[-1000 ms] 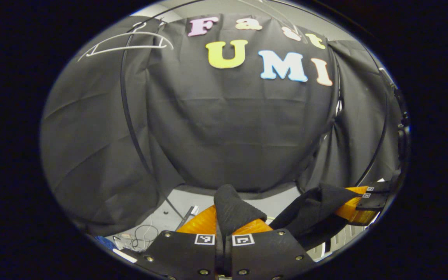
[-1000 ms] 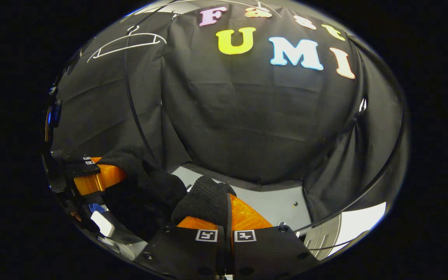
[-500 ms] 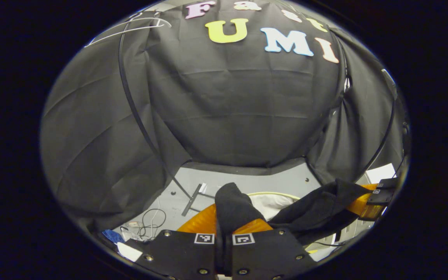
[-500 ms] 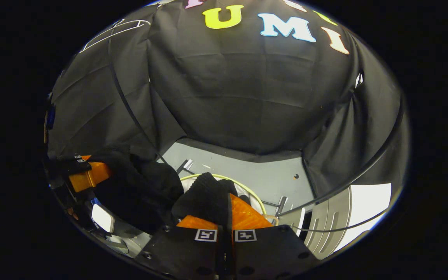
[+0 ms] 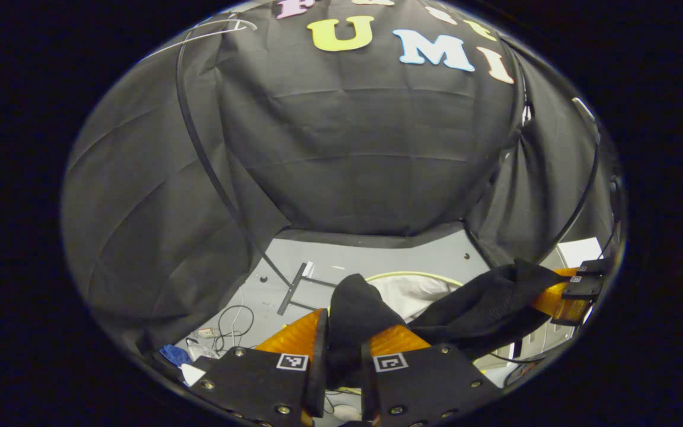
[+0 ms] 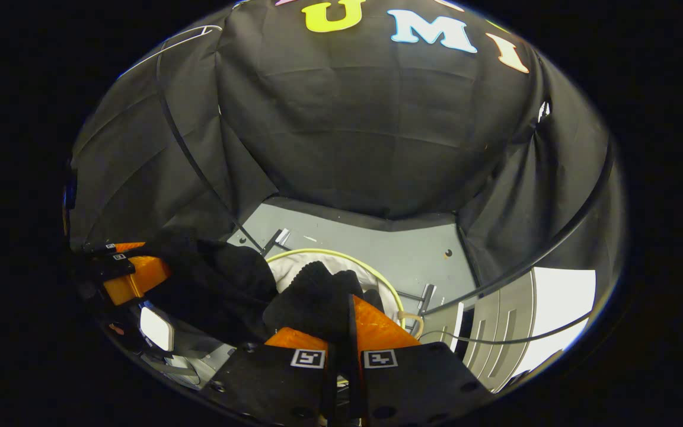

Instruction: Grasp the clothes on the hanger with both hands and then place them into the laundry hamper below.

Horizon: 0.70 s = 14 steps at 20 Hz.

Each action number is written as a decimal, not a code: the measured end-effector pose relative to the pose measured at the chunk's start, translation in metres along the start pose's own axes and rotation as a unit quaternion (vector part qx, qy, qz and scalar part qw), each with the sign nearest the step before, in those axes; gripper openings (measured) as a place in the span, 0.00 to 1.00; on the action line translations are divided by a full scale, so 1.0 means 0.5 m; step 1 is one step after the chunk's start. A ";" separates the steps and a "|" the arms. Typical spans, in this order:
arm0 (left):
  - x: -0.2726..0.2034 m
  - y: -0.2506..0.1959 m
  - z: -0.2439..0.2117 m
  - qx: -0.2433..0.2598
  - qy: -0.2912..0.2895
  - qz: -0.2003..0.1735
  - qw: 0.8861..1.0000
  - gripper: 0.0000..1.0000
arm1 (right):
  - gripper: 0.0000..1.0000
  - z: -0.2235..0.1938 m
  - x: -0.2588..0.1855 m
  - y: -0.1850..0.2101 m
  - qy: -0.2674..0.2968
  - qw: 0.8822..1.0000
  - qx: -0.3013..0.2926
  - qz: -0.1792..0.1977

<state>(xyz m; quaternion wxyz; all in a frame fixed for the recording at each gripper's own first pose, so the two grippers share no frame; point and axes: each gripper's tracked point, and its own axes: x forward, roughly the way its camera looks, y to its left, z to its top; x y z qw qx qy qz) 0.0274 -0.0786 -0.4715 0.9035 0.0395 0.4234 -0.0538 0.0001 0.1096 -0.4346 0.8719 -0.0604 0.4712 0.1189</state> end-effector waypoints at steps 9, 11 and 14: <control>-0.012 0.010 0.000 0.012 -0.005 0.006 1.000 0.74 | 0.24 0.035 -0.010 0.025 -0.008 1.000 -0.002 0.008; -0.014 0.009 0.003 0.006 -0.007 0.009 1.000 0.76 | 0.31 0.051 -0.008 0.030 -0.016 1.000 -0.007 0.012; -0.012 0.009 0.008 0.006 -0.012 0.011 1.000 0.96 | 0.78 0.055 -0.012 0.036 -0.023 1.000 0.000 0.015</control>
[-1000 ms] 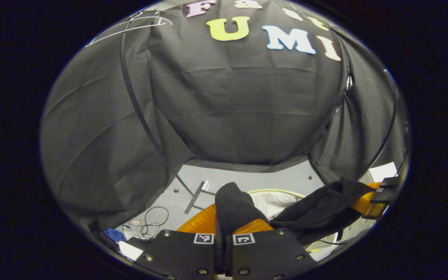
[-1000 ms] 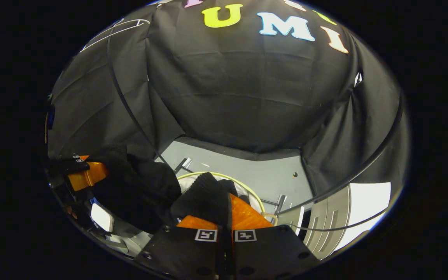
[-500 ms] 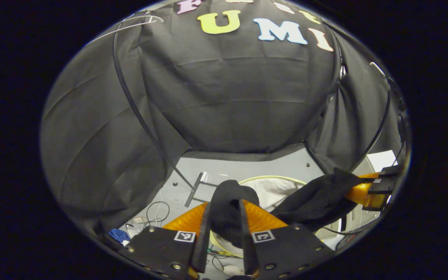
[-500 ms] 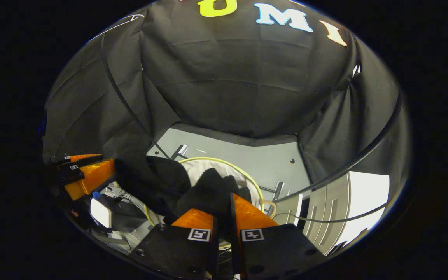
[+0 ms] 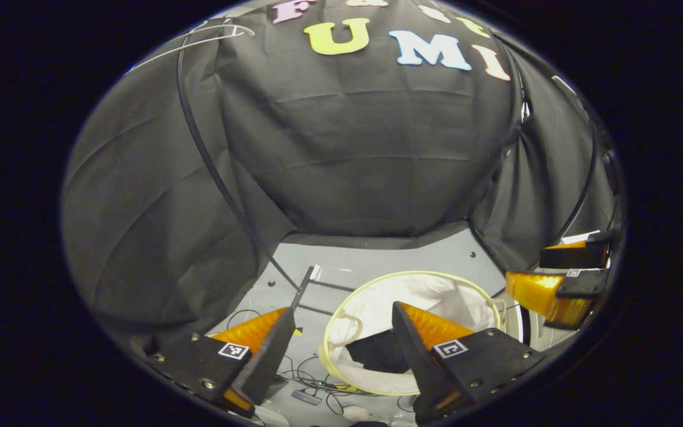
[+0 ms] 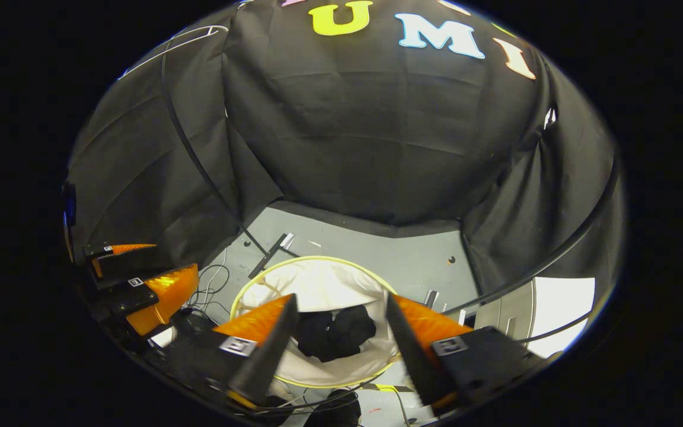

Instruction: Grasp the clothes on the hanger with both hands and then place them into the laundry hamper below.

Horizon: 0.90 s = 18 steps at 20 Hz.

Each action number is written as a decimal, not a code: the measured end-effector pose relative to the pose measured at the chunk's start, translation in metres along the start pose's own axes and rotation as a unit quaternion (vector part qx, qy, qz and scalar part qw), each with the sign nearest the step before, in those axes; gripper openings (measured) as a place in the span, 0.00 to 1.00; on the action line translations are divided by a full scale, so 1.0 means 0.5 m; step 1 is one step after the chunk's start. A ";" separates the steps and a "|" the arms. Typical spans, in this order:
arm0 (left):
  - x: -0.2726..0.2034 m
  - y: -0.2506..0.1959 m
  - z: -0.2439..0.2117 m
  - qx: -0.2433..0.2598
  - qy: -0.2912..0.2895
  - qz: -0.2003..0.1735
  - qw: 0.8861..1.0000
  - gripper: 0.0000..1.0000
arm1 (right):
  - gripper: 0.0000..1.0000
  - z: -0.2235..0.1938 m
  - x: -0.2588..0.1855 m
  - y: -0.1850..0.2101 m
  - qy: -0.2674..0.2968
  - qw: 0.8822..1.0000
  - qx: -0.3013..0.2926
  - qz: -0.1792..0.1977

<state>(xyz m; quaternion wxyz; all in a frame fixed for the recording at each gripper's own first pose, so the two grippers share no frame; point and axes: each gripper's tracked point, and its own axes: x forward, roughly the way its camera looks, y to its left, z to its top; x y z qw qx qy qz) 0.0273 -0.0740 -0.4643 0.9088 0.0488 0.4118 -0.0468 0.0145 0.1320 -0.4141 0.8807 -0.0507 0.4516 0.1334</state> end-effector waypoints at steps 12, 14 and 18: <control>-0.145 0.030 0.161 0.007 -0.092 -0.018 0.996 0.96 | 0.96 0.122 -0.166 -0.018 -0.115 0.992 -0.001 -0.046; -0.197 0.039 0.203 0.011 -0.124 -0.036 0.992 0.96 | 0.96 0.158 -0.236 -0.012 -0.156 0.986 0.005 -0.061; -0.321 0.098 0.272 0.010 -0.179 -0.056 0.982 0.96 | 0.96 0.198 -0.382 0.001 -0.226 0.969 0.016 -0.096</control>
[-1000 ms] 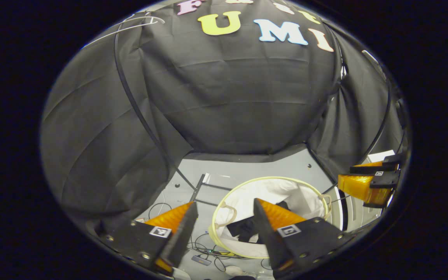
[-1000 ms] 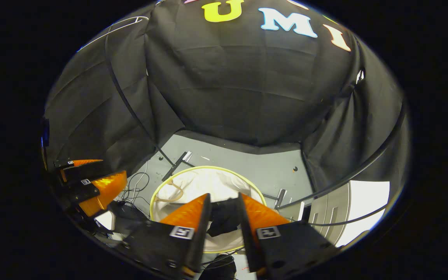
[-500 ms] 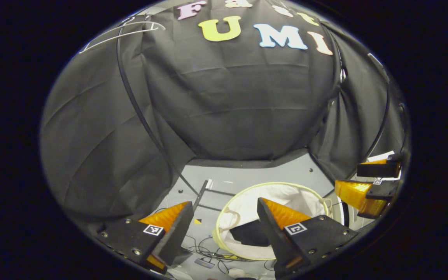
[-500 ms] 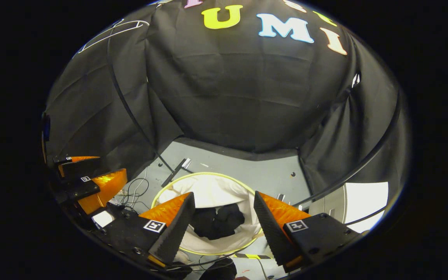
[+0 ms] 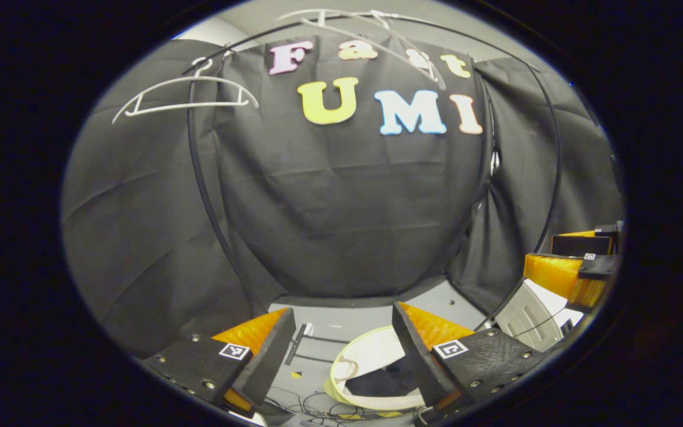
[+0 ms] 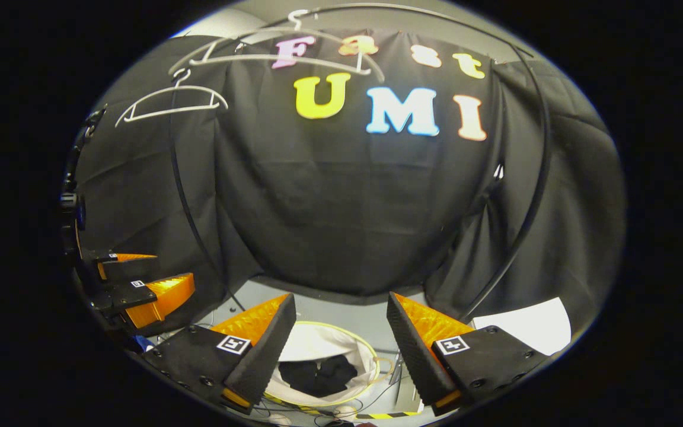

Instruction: Grasp the clothes on the hanger with both hands and then place them into the laundry hamper below.

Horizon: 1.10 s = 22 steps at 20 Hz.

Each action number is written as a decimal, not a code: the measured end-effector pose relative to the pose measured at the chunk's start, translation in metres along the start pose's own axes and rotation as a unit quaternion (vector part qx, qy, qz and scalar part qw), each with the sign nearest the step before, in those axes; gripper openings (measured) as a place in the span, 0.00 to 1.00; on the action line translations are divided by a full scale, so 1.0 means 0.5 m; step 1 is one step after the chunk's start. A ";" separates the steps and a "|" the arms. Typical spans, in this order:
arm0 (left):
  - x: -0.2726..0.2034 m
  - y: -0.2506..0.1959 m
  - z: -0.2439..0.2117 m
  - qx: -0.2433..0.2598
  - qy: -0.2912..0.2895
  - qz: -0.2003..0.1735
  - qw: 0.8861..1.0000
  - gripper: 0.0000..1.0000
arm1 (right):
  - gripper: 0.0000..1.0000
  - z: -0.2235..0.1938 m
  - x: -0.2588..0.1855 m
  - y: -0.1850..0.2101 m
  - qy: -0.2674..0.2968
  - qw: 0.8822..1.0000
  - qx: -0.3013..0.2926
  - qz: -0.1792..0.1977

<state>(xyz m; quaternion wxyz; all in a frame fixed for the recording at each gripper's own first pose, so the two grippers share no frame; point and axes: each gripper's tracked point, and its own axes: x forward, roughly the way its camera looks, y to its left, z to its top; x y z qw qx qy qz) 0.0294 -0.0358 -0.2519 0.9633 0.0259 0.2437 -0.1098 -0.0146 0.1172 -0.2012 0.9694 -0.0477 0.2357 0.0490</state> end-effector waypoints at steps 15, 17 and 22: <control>-0.322 0.115 0.300 0.001 -0.172 0.029 0.985 0.96 | 0.97 0.276 -0.369 -0.198 -0.198 0.976 -0.006 -0.094; -0.353 0.118 0.322 -0.007 -0.190 0.036 0.981 0.96 | 0.97 0.274 -0.392 -0.219 -0.213 0.971 -0.028 -0.107; -0.407 0.120 0.338 0.000 -0.209 0.057 0.976 0.96 | 0.97 0.281 -0.411 -0.214 -0.233 0.969 -0.023 -0.085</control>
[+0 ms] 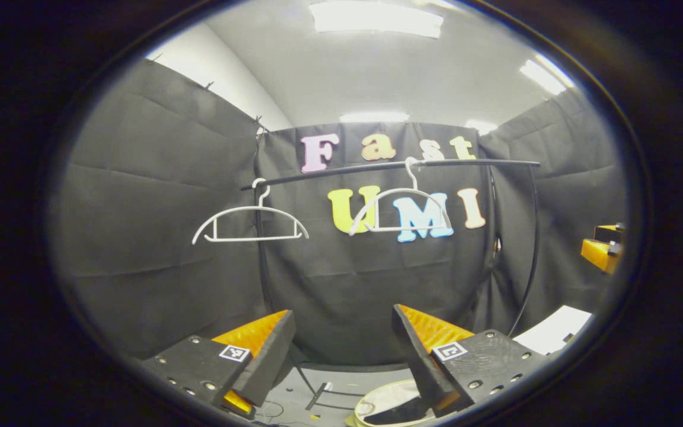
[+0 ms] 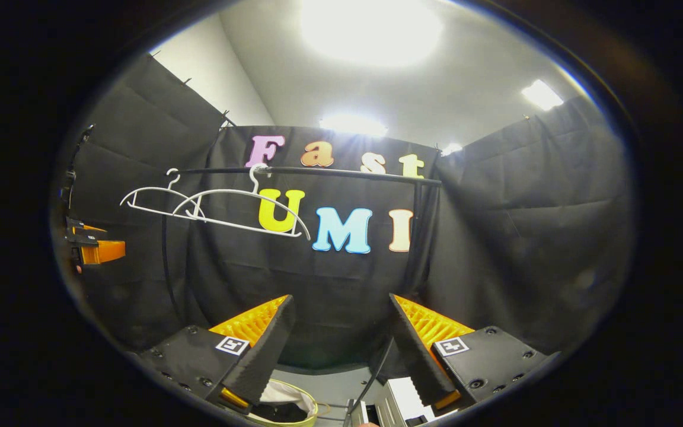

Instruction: Grasp the clothes on the hanger with both hands and then place them into the laundry hamper below.

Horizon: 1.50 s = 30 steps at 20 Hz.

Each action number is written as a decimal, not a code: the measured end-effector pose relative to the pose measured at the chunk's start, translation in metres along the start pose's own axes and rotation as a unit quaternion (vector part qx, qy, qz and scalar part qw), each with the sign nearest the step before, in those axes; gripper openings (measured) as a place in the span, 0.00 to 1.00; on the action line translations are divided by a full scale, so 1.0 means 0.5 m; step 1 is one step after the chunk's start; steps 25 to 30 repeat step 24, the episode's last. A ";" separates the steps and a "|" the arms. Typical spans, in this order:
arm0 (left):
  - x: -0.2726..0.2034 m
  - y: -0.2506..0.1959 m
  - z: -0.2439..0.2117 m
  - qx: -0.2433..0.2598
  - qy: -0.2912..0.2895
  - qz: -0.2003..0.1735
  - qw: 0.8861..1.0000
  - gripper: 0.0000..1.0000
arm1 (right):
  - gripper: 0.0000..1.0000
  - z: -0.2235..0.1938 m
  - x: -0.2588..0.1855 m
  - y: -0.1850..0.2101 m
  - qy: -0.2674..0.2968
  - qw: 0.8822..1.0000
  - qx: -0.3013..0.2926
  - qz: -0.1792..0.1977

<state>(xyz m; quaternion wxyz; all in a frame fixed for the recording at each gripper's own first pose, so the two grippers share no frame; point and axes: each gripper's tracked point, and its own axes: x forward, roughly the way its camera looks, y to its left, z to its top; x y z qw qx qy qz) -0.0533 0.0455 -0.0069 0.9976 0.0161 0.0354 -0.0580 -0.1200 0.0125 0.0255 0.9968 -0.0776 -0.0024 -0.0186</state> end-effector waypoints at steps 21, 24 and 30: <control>-0.023 0.000 -0.008 -0.013 -0.014 0.013 1.000 0.96 | 0.97 0.016 0.019 -0.004 -0.016 0.999 0.028 -0.005; -0.018 -0.008 -0.005 -0.011 -0.013 0.013 1.000 0.95 | 0.98 0.010 0.025 -0.010 -0.013 0.999 0.030 -0.007; -0.018 -0.008 -0.005 -0.011 -0.013 0.013 1.000 0.95 | 0.98 0.010 0.025 -0.010 -0.013 0.999 0.030 -0.007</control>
